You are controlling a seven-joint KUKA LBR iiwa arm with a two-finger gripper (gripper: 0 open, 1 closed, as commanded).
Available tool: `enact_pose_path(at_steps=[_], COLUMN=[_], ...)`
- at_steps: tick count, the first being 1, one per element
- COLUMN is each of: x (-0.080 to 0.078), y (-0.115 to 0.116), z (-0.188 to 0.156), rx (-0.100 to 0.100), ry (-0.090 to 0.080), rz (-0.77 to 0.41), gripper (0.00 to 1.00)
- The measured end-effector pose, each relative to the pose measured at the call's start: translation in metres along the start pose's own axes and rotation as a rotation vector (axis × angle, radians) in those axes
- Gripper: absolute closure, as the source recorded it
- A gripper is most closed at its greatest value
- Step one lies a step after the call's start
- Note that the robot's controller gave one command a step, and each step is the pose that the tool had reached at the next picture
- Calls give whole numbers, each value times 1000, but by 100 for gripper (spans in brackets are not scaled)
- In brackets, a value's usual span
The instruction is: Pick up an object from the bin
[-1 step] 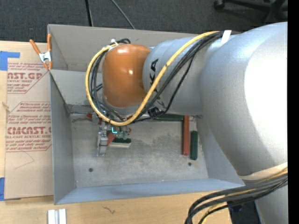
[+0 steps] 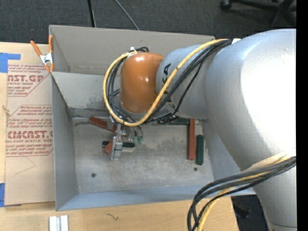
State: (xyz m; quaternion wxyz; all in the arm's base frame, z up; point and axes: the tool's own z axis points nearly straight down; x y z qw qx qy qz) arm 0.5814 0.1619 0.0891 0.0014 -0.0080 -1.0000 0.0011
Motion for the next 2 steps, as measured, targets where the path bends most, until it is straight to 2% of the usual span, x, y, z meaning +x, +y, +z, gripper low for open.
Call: enact_pose_path(at_steps=[1,2], x=[-1,-13], y=[3,33], z=[-4,-112], rx=[-4,-7], ry=[-4,-13], rz=[-3,-13], gripper=[100,100])
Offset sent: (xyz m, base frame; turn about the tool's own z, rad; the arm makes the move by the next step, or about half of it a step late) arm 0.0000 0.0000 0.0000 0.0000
